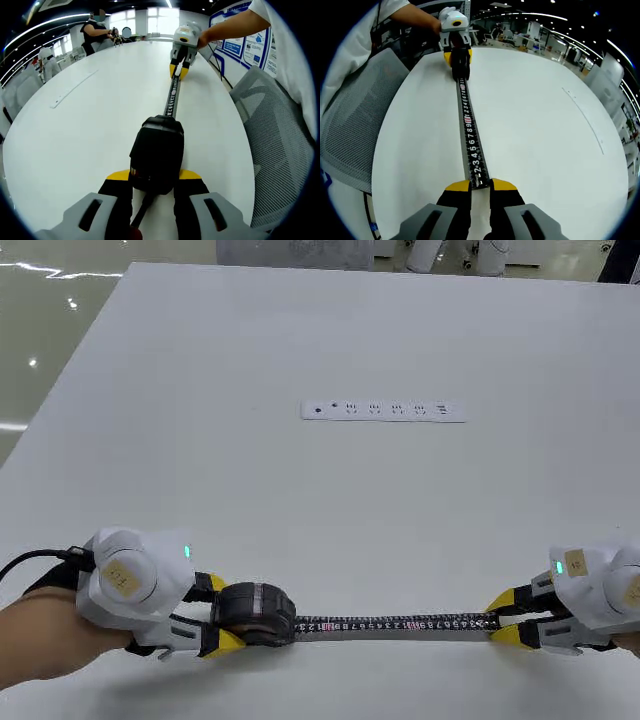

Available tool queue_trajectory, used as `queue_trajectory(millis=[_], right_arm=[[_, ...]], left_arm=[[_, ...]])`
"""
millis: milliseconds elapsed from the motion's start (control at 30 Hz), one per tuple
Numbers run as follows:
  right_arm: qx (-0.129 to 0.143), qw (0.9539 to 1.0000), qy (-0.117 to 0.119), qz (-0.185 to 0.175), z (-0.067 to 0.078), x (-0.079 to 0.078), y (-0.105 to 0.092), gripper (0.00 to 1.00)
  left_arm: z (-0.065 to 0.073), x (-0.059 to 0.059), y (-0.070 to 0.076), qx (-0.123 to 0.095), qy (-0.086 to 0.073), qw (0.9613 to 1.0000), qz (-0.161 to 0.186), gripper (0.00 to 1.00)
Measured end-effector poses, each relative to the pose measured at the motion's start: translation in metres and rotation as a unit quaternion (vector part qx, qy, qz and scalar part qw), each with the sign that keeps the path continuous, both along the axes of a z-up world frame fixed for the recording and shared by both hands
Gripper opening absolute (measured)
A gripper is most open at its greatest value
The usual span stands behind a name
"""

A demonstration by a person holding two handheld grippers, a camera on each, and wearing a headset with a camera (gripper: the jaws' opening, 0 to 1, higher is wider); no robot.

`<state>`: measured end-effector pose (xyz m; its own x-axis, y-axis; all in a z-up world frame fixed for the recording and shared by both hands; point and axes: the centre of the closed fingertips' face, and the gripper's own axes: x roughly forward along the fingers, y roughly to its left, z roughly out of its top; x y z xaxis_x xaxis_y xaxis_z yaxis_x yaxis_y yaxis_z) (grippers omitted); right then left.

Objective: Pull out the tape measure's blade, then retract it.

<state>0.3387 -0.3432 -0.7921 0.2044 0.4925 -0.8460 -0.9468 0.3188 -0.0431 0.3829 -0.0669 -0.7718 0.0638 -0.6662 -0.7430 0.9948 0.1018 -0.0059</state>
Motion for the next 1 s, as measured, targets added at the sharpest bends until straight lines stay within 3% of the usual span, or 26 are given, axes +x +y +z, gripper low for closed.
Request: queue_trajectory(millis=[333,467,767,967,1000], right_arm=[[0.0,1.0,0.005,-0.002,0.0003,-0.0002,0.0016,0.11],[-0.003,1.0,0.007,-0.001,0.0002,-0.0005,0.0007,0.12],[-0.009,0.9999,0.009,0.002,0.0002,-0.0006,0.0005,0.13],[0.001,0.9998,0.013,-0.012,0.0016,-0.0011,0.0017,0.15],[0.001,0.9998,0.006,-0.02,0.0026,0.0021,0.0009,0.18]], left_arm=[[0.0001,0.0001,-0.0013,-0.004,0.013,0.9997,0.02,0.27],[0.0003,0.0008,-0.0019,-0.007,0.003,0.9998,0.017,0.27],[0.0003,0.001,-0.0024,-0.007,-0.002,0.9998,0.018,0.28],[0.0016,0.0033,-0.0014,-0.013,-0.004,0.9996,0.024,0.31],[0.0047,0.0019,-0.0036,-0.026,0.013,0.999,0.034,0.37]])
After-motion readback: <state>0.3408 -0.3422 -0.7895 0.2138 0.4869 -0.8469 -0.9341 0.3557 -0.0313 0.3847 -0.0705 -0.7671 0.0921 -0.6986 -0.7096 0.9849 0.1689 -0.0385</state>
